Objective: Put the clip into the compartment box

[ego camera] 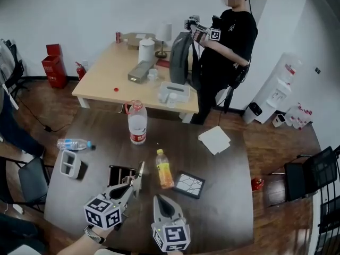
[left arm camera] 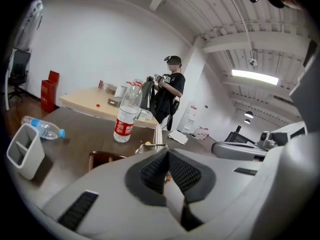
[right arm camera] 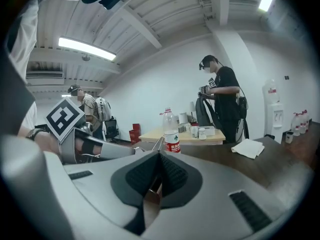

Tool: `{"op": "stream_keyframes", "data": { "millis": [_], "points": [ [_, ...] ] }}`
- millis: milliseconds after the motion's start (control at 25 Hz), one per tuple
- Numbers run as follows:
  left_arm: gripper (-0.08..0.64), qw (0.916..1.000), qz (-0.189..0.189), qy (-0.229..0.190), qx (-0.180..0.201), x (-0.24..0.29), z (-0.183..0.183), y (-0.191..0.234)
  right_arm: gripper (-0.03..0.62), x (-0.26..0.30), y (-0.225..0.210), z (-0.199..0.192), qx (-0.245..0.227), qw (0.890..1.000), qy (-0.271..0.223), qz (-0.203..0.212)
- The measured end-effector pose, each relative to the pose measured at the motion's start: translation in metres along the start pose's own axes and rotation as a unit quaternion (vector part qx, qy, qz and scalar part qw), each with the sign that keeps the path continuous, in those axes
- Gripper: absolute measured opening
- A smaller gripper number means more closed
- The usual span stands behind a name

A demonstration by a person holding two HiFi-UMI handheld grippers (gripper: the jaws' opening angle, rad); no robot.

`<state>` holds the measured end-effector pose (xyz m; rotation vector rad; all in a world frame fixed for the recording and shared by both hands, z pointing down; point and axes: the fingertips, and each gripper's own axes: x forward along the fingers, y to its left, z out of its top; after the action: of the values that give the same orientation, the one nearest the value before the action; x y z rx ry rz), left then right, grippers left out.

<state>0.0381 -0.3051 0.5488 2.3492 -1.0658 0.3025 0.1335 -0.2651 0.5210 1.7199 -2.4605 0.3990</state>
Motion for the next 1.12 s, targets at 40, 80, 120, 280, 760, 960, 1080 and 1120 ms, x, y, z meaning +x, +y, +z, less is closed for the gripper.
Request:
{"op": "stream_keyframes", "data": {
  "millis": [40, 80, 120, 280, 760, 960, 1080, 1120],
  "points": [
    [0.018, 0.9999, 0.009, -0.008, 0.01, 0.002, 0.004, 0.002, -0.012, 0.002, -0.001, 0.001, -0.001, 1.0, 0.001, 0.001],
    [0.018, 0.9994, 0.019, -0.018, 0.021, 0.004, 0.008, 0.004, -0.012, 0.003, -0.002, 0.002, -0.002, 1.0, 0.001, 0.002],
    [0.018, 0.9986, 0.029, -0.028, 0.033, 0.007, 0.011, 0.006, -0.012, 0.004, -0.003, 0.003, -0.002, 1.0, 0.003, 0.002],
    [0.02, 0.9917, 0.065, -0.081, 0.076, 0.018, 0.021, 0.016, -0.012, 0.007, -0.008, -0.004, -0.003, 1.0, 0.014, 0.001],
    [0.02, 0.9821, 0.137, -0.106, 0.075, 0.051, -0.012, 0.041, -0.012, 0.02, -0.02, -0.013, 0.011, 0.999, 0.048, 0.006],
    [0.018, 0.9841, 0.149, -0.079, 0.058, 0.059, -0.038, 0.047, -0.012, 0.02, -0.03, -0.024, 0.013, 0.999, 0.049, -0.003],
    [0.019, 0.9844, 0.148, -0.072, 0.06, 0.062, -0.047, 0.044, -0.012, 0.018, -0.038, -0.032, 0.007, 0.999, 0.037, -0.012],
    [0.018, 0.9846, 0.148, -0.071, 0.059, 0.062, -0.049, 0.043, -0.012, 0.017, -0.038, -0.032, 0.007, 0.999, 0.036, -0.012]
  ]
}}
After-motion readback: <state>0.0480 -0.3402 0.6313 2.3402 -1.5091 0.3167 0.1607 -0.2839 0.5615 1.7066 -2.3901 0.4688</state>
